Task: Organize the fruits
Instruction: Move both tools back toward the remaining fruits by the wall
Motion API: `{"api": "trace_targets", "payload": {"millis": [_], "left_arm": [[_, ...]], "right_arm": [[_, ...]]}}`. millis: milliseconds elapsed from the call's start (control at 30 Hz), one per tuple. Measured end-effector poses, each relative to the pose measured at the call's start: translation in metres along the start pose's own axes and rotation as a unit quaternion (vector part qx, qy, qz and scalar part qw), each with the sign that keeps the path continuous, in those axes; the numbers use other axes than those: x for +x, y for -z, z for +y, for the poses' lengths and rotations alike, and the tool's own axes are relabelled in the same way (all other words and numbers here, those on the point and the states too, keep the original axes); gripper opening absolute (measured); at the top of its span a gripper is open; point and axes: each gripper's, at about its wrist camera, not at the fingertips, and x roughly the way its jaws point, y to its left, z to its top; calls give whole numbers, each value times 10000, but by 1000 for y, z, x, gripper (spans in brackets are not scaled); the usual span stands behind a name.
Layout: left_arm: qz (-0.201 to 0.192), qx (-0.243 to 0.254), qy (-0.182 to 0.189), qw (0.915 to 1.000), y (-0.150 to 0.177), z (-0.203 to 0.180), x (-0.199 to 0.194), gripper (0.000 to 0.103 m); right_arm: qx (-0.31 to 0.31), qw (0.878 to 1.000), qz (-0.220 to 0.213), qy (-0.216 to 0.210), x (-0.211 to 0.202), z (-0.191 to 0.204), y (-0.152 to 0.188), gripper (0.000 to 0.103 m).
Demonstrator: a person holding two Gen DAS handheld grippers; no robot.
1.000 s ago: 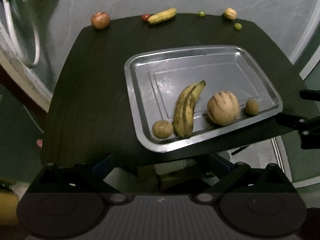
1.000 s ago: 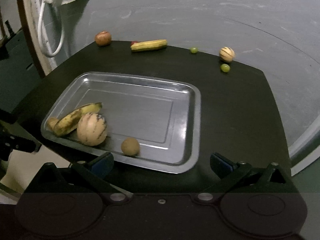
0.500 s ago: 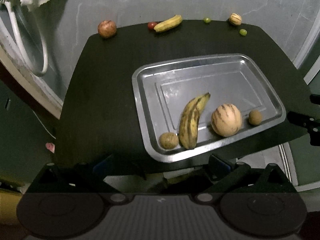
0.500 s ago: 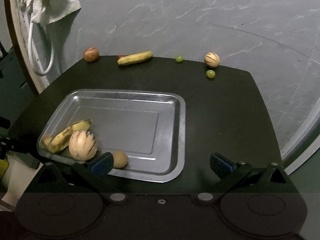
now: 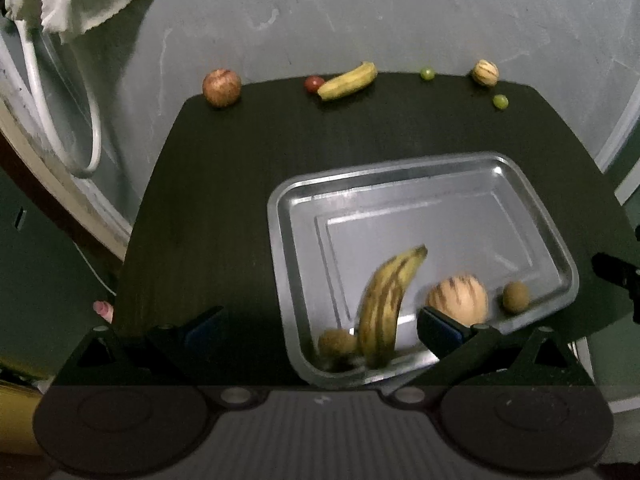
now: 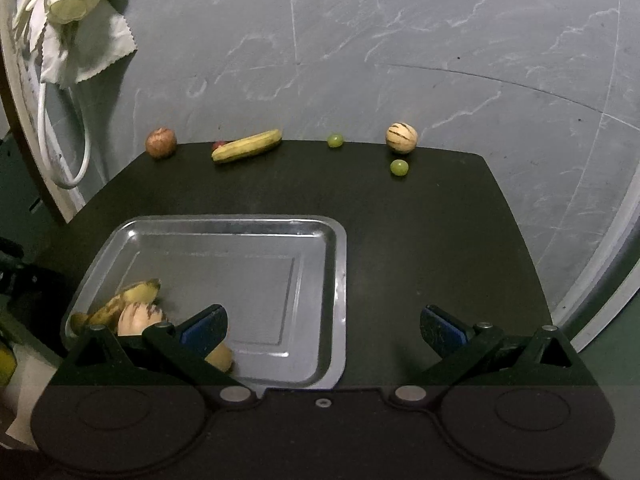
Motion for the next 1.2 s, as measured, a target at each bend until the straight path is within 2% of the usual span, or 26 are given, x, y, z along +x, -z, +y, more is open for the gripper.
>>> {"api": "trace_targets", "payload": {"millis": [433, 767, 1033, 1200], "left_arm": [[-130, 6, 134, 9998, -47, -5, 29, 102], [-255, 163, 453, 9985, -103, 1, 75, 102], [-453, 315, 699, 9960, -152, 11, 116, 102], [-519, 192, 741, 9957, -178, 27, 142, 102]], "right_arm": [[-41, 9998, 170, 52, 45, 3, -35, 102], [-14, 9995, 300, 108, 95, 16, -67, 102], [-286, 9983, 516, 24, 140, 33, -98, 102], [-386, 9978, 536, -28, 170, 36, -125, 102]]}}
